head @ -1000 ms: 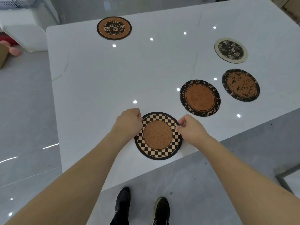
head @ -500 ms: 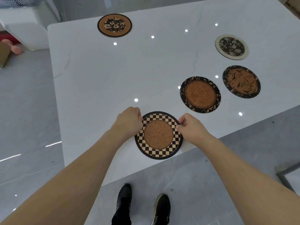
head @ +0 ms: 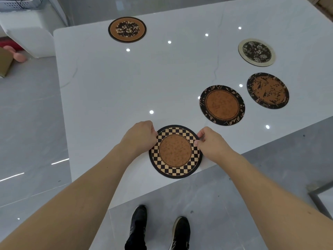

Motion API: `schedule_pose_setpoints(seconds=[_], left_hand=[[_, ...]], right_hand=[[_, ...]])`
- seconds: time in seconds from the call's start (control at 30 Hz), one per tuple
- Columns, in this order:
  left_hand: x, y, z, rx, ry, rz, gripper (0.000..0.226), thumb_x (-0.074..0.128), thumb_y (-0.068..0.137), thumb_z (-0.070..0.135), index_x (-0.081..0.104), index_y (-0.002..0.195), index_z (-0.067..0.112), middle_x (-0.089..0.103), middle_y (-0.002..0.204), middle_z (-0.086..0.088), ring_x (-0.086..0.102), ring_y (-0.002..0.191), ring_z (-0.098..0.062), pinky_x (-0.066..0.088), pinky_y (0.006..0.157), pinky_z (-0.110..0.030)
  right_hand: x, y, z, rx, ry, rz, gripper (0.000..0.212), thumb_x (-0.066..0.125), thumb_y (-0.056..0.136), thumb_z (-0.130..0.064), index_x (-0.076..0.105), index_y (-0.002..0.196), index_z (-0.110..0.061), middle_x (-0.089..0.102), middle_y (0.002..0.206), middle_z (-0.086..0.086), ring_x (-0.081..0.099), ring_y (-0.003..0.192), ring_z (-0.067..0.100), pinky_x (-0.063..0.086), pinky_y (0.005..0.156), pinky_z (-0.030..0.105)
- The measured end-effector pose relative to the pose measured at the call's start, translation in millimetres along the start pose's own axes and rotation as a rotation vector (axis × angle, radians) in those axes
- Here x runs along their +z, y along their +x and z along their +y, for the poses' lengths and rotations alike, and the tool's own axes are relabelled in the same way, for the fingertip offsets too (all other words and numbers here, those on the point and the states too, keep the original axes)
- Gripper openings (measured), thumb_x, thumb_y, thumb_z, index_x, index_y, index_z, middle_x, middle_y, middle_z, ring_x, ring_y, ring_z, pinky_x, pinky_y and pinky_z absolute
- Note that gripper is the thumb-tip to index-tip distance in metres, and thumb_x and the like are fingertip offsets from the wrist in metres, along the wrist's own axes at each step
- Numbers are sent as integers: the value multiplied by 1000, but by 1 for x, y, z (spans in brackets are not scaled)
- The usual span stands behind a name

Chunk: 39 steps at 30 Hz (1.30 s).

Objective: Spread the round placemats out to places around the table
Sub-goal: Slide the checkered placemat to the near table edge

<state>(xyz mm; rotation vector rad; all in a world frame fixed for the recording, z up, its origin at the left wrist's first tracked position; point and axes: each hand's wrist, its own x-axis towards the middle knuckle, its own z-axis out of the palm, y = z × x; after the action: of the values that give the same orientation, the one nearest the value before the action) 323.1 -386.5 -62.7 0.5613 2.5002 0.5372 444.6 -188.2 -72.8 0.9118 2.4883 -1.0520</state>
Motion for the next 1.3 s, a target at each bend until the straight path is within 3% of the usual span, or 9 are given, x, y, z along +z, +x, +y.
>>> schedule_pose_setpoints(seconds=[0.43,0.77,0.93,1.0,1.1,1.3], left_hand=[[1,6,-9,22,-11,-9,16,52,95,25,56,83,13,60,82,2,51,69,-9,35,53,-23],[6,6,-9,24,-5,14,15,51,94,24,56,86,12,62,87,-2,57,79,-18,38,55,-24],[0,2,0,-138,-214,77,7,54,85,17,53,91,15,58,87,1,55,75,-13,36,53,-25],[-9,-2,12,-172,-271,141,21,51,81,12,53,102,13,58,95,-1,56,79,-16,37,56,-26],[-20,-3,45,-119,-230,170,34,49,84,8,51,119,6,55,112,-10,55,97,-24,41,71,-30],[-23,4,123,52,-100,217,38,48,89,4,49,127,2,51,124,-16,53,107,-30,41,81,-30]], right_hand=[[0,-5,-3,11,-27,9,12,58,91,-23,51,100,-17,61,100,3,58,91,19,43,73,28],[1,-9,-7,25,-15,23,13,57,92,-22,52,102,-15,62,102,4,59,94,21,46,76,30],[-8,-19,-10,44,19,24,29,56,92,-31,50,114,-14,60,111,4,57,99,20,44,79,30],[-24,-28,-7,73,51,59,43,53,93,-32,46,130,-12,54,129,8,53,113,23,43,89,33],[-63,-42,9,93,39,103,57,51,94,-32,34,143,-9,39,147,12,41,132,26,35,103,36],[-132,-48,42,120,139,155,57,51,95,-32,34,144,-10,37,150,11,40,132,27,36,101,34]])
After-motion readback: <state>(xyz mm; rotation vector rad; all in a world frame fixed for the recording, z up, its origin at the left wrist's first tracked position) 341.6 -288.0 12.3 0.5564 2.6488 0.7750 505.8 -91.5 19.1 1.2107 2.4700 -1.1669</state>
